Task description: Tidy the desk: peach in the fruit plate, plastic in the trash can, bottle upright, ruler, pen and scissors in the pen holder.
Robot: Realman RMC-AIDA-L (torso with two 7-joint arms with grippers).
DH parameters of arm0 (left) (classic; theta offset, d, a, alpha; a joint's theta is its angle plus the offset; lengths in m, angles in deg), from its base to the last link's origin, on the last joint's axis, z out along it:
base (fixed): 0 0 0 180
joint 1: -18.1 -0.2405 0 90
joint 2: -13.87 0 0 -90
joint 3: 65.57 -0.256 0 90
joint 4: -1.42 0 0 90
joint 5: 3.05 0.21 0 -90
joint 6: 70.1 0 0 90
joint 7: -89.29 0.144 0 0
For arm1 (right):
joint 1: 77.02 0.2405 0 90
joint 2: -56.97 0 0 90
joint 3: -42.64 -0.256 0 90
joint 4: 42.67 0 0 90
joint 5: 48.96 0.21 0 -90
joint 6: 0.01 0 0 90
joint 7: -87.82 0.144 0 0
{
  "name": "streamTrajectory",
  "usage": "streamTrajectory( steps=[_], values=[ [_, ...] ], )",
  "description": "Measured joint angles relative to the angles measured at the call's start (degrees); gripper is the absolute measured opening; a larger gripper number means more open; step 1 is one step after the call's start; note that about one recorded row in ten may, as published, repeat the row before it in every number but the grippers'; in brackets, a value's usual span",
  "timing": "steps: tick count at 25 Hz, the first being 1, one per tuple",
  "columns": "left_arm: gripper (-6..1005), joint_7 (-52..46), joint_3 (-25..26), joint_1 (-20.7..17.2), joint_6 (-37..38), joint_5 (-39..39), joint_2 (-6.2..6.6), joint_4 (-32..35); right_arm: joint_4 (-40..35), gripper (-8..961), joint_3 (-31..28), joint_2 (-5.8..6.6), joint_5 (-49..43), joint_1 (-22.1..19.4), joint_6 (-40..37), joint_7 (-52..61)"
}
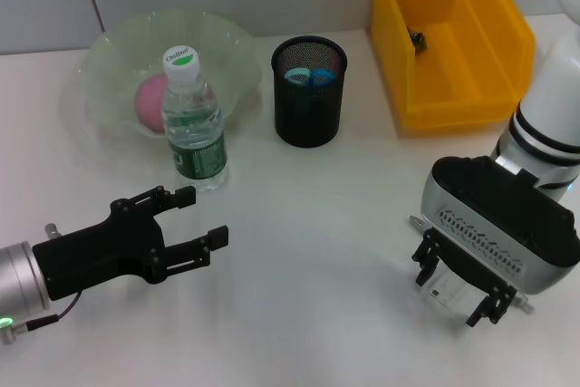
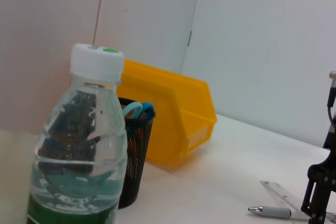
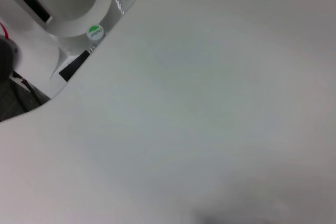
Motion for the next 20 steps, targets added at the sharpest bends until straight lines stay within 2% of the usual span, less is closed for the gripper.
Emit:
streamTrajectory(
  steps=[17,19,20],
  values=[
    [815,-0.1,0.0,-0.3,1.5,-1.2,0.02,0.0,-0.4,579,0.0,-0.04,0.1,-0.2,0.6,0.0],
    [815,-0.1,0.0,-0.4,1.5,-1.2,0.03,0.0,-0.6,398,-0.2,-0.04,0.1,-0.1,0.5,0.1],
    [815,-0.1,0.0,-0.4,1.5,-1.2,0.03,0.0,-0.8,398,-0.2,-0.04,0.1,-0.1,0.6,0.3]
  ],
)
